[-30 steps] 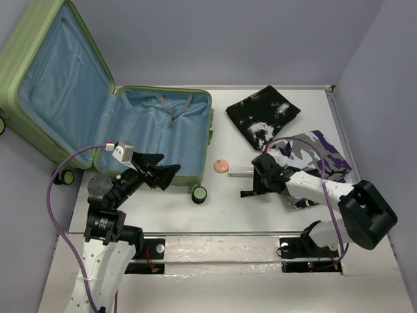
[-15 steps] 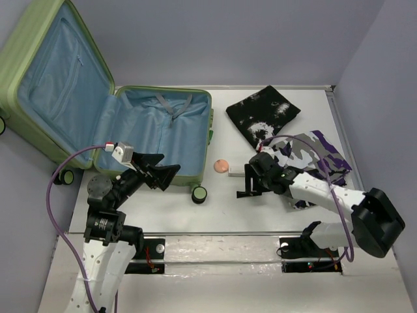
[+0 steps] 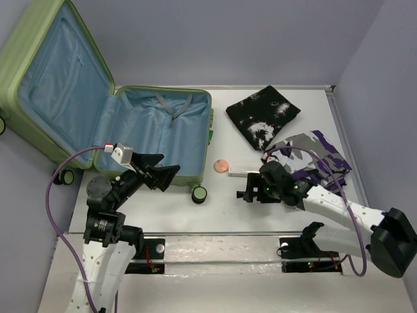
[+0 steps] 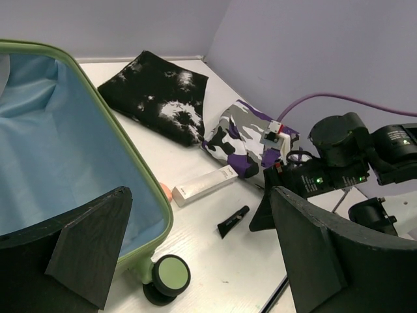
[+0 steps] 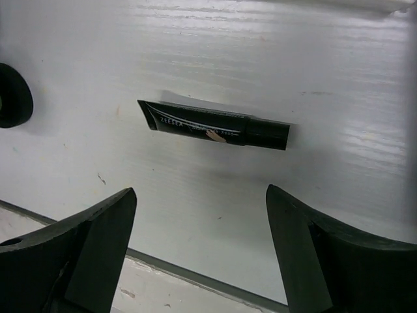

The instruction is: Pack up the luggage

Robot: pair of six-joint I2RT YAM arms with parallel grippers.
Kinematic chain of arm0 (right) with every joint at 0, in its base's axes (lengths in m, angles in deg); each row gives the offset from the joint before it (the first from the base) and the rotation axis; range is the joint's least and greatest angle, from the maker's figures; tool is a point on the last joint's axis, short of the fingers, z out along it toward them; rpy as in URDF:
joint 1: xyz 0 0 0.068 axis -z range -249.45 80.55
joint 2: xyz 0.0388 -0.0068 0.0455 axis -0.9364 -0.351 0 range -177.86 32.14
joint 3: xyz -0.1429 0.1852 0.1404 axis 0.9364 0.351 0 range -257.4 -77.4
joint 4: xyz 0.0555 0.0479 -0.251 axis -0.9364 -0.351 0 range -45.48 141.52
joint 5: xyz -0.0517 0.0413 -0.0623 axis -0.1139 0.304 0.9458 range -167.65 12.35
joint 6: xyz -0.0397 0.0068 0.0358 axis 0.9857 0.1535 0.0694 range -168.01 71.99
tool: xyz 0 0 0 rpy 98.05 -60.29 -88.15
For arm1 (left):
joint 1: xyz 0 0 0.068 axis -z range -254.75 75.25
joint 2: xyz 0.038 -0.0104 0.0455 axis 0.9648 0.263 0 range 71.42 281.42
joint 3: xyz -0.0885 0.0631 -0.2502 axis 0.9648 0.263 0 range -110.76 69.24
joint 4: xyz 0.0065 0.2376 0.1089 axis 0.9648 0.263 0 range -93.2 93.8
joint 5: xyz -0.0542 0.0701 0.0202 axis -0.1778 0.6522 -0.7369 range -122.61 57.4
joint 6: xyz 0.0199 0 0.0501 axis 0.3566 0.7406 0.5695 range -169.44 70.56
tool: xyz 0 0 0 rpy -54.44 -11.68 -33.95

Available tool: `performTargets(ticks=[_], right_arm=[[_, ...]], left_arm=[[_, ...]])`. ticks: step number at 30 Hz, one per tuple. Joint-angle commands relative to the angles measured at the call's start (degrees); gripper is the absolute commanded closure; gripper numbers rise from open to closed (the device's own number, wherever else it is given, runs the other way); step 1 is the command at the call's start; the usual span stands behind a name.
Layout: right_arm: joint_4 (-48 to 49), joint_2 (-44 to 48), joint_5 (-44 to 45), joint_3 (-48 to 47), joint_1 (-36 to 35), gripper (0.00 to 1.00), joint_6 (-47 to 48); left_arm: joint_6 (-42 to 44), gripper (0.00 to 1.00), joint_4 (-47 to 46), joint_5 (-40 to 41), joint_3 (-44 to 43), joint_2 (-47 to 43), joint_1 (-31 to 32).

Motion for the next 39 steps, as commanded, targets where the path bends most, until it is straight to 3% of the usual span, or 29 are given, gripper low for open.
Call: performTargets(ticks=[1, 9, 14, 17, 19, 26, 33, 34, 35, 37, 39], right_arm=[[9.9, -5.0, -5.6, 0.6, -0.5, 0.14, -3.0], [12.5, -14.7, 7.5, -3.1, -0.5, 0.15, -4.5], [10.2, -18.5, 13.1, -5.4, -0.5, 0.22, -3.8], [9.9, -20.8, 13.2, -6.6, -0.5, 0.26, -2.9], [9.9, -22.1, 12.6, -6.8, -0.5, 0.39, -2.5], [7.4, -20.9, 11.2, -6.1, -2.3, 0.57, -2.1], [4.5, -20.0, 11.7, -6.2, -4.2, 0.53, -2.4], [4.3, -20.0, 11.7, -6.2, -4.2, 0.71, -1.8], [4.2, -19.9, 11.7, -6.2, -4.2, 0.79, -1.6], [4.1, -20.0, 12.0, -6.9, -4.2, 0.89, -1.4], [4.1, -19.7, 11.2, -8.0, -4.7, 0.92, -0.4]], left_arm=[[0.0, 0.01, -2.4, -0.7, -0.1, -0.7, 0.1], [0.1, 0.01, -2.3, -0.8, -0.2, -0.4, 0.1], [0.2, 0.01, -2.2, -0.8, -0.2, -0.3, 0.1], [0.2, 0.01, -2.2, -0.9, -0.2, -0.3, 0.1], [0.1, 0.01, -2.2, -0.8, -0.2, -0.4, 0.1], [0.1, 0.01, -2.2, -0.7, -0.2, -0.3, 0.1], [0.0, 0.01, -2.2, -0.3, -0.2, -0.5, 0.1], [0.0, 0.01, -2.2, -0.3, -0.2, -0.5, 0.1], [0.0, 0.01, -2.2, -0.3, -0.2, -0.6, 0.1], [0.0, 0.01, -2.2, -0.3, -0.2, -0.5, 0.1], [0.0, 0.01, -1.8, 0.6, -0.2, -0.7, 0.0]])
